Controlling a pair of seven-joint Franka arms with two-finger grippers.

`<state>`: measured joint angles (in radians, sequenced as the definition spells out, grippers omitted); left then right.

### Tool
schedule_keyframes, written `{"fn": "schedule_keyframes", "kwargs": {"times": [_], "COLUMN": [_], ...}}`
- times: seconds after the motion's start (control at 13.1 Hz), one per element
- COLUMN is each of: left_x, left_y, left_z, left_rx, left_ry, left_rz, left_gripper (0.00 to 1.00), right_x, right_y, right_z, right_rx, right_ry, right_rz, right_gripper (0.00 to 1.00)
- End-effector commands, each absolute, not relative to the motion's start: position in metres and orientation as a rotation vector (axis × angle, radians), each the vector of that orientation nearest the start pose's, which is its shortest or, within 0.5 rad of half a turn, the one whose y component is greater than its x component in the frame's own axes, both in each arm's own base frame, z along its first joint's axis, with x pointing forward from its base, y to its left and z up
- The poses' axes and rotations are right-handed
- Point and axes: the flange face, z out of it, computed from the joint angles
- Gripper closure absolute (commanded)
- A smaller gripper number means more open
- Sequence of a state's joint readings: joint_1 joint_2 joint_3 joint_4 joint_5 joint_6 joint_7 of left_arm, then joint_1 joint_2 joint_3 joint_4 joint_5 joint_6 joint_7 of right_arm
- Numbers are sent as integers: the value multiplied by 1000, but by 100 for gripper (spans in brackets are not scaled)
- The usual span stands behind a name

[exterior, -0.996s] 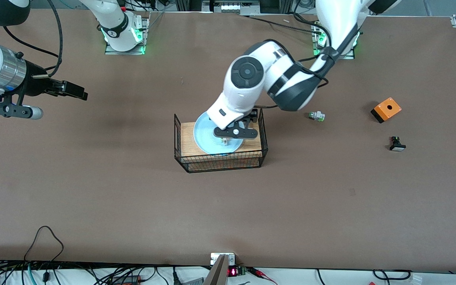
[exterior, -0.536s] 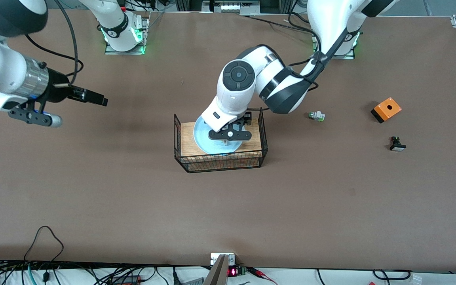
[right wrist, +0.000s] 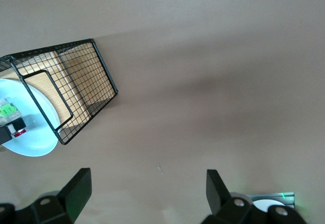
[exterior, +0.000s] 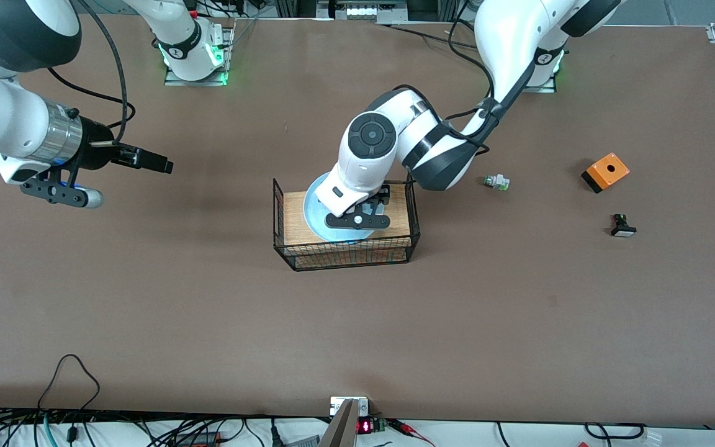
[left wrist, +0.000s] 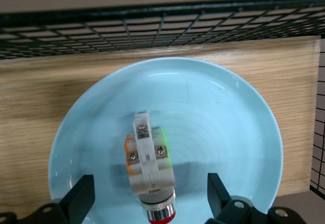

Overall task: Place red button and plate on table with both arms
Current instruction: 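Lower the left gripper and grasp the red button block on the plate, then lift the button with the left gripper while the right gripper reaches the plate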

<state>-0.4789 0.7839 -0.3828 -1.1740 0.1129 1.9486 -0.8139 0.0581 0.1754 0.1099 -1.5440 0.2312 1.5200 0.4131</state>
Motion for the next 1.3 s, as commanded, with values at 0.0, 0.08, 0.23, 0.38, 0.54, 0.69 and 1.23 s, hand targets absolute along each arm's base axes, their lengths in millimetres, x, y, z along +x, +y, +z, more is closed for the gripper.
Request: {"fn": "schedule_keyframes", "kwargs": {"times": [0.0, 0.08, 0.23, 0.38, 0.54, 0.69, 1.23], "left_x": [561, 561, 561, 559, 559, 563, 554], "left_y": [-514, -514, -515, -518, -518, -512, -486], "left_z": [348, 345, 345, 350, 353, 357, 462], "left_rx": [-3271, -3268, -3269, -3274, -3275, -3266, -3250], "left_ry": [-5, -8, -8, -14, -22, -35, -52], "left_rz": [110, 116, 115, 107, 103, 96, 43], "left_gripper": [31, 44, 69, 86, 99, 100, 100], "right_x": [583, 579, 574, 571, 564, 559, 567], "right_y": [144, 159, 179, 191, 211, 231, 248], "right_z": [538, 540, 540, 540, 541, 546, 538], "right_rx": [-2895, -2903, -2912, -2905, -2907, -2917, -2898], "right_ry": [345, 309, 332, 492, 565, 538, 551], "right_rz": [398, 398, 408, 415, 426, 398, 323], "right_gripper": [0, 0, 0, 0, 0, 0, 0]}}
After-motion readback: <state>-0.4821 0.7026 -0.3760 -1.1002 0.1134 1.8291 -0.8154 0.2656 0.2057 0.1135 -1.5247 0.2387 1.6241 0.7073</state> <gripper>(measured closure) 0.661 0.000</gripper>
